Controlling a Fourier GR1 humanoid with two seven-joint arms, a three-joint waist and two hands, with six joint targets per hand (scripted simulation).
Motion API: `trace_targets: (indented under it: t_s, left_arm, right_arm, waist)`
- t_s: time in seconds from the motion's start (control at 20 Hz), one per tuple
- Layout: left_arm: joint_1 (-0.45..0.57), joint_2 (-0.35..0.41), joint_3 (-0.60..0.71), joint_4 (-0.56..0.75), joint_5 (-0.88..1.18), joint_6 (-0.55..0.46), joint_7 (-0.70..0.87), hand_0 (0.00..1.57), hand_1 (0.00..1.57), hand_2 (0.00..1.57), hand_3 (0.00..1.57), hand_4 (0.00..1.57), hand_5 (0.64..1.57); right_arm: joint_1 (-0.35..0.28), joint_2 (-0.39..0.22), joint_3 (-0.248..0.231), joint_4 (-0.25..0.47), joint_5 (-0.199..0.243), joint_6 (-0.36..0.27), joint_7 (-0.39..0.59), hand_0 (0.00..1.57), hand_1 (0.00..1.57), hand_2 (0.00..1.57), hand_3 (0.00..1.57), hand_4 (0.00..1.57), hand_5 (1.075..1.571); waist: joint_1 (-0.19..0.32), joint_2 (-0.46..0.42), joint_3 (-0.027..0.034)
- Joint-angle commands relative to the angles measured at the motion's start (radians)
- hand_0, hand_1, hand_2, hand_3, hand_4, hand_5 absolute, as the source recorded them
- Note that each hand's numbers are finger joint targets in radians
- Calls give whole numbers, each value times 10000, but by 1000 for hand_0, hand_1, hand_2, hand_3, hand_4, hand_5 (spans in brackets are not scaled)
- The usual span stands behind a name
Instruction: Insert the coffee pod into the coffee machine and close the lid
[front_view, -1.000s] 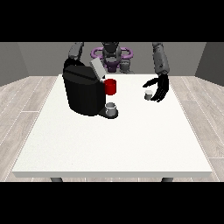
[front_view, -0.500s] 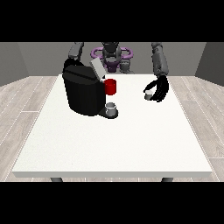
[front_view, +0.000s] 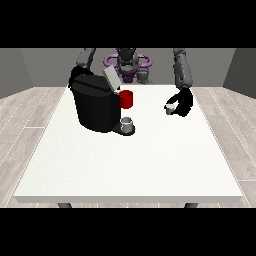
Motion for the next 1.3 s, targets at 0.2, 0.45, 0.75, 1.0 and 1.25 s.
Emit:
trace_targets:
  t_s: [0.2, 0.45, 0.75, 1.0, 1.25]
  left_arm:
    - [-633, 294, 224, 296, 27, -515, -940, 1424, 1424, 1457, 1423, 564, 1571]
    - [-1632, -2, -161, -580, -63, -1614, -258, 1388, 1388, 1408, 1353, 583, 1571]
    - [-2431, -166, -481, -1234, -139, -2826, 436, 1256, 1256, 1331, 1292, 545, 1571]
    - [-2778, -532, -360, -1312, -240, -2606, 942, 1252, 1252, 1329, 1292, 573, 1571]
    - [-3319, -332, -131, -1357, -340, -2519, 1104, 1272, 1272, 1342, 1293, 548, 1571]
  right_arm:
    - [-62, 229, 145, -311, -75, -115, 438, 0, 0, 0, 0, 442, 1571]
    - [-648, -161, -568, 1156, -336, 82, 42, 0, 0, 0, 0, 490, 1571]
    - [-201, 252, -425, 2204, 104, -322, -986, 0, 0, 0, 0, 456, 1571]
    - [-705, 28, -524, 1918, -376, 158, -238, 0, 0, 0, 0, 475, 1571]
    - [-605, 321, -117, 1622, -246, 1, -736, 0, 0, 0, 0, 500, 1571]
  waist:
    - [-122, -78, -26]
    - [301, -507, -16]
    - [647, -1193, -10]
    - [158, -1130, -16]
    - [-158, -923, -17]
